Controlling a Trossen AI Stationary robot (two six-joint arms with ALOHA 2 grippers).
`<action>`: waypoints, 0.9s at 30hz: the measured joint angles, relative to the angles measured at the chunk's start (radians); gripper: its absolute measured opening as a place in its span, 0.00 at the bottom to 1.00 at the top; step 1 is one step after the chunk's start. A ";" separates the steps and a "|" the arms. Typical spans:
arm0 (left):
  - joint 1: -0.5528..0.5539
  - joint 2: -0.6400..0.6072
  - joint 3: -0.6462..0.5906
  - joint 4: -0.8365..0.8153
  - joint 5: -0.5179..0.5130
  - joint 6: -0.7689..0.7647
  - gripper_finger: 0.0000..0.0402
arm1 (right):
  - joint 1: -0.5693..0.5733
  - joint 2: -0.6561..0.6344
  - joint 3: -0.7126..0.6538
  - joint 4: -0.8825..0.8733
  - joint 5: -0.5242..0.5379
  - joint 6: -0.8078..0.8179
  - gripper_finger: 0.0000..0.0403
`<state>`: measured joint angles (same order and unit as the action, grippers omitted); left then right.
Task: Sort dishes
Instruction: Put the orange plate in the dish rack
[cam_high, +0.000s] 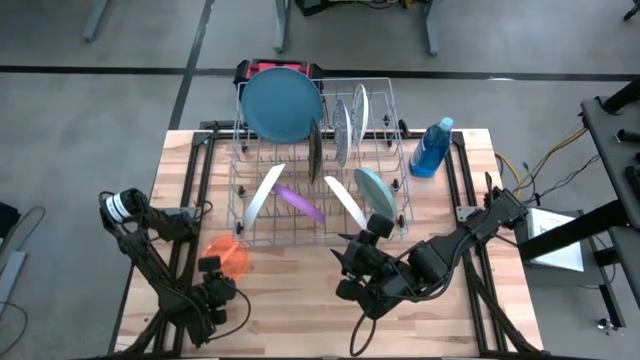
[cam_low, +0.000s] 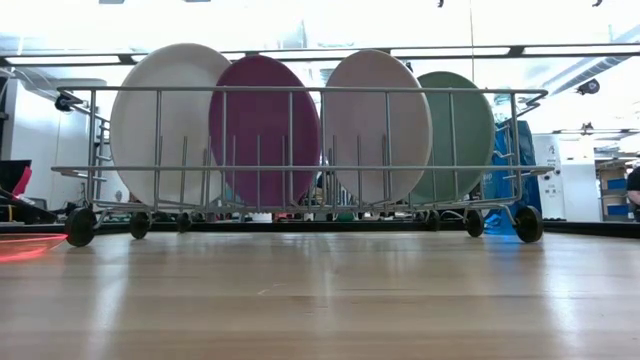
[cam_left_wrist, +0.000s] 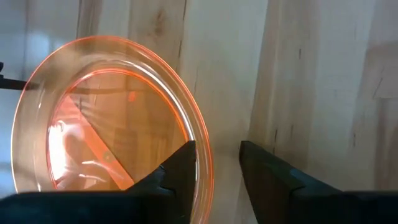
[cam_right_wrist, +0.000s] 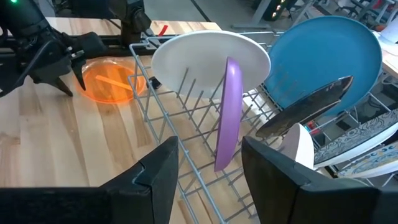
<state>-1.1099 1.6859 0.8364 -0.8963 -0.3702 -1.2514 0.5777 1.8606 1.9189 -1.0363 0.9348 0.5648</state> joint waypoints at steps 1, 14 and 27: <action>0.000 0.000 0.000 0.001 0.000 0.001 0.27 | 0.000 0.000 0.000 0.000 0.000 0.000 0.40; 0.002 0.004 0.025 -0.023 0.013 0.004 0.01 | 0.000 0.000 -0.005 -0.001 0.000 0.000 0.40; -0.020 0.000 0.378 -0.238 0.023 0.029 0.00 | 0.000 0.000 -0.009 -0.006 0.000 0.000 0.41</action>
<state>-1.1297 1.6856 1.2148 -1.1346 -0.3473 -1.2225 0.5777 1.8606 1.9102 -1.0426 0.9352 0.5652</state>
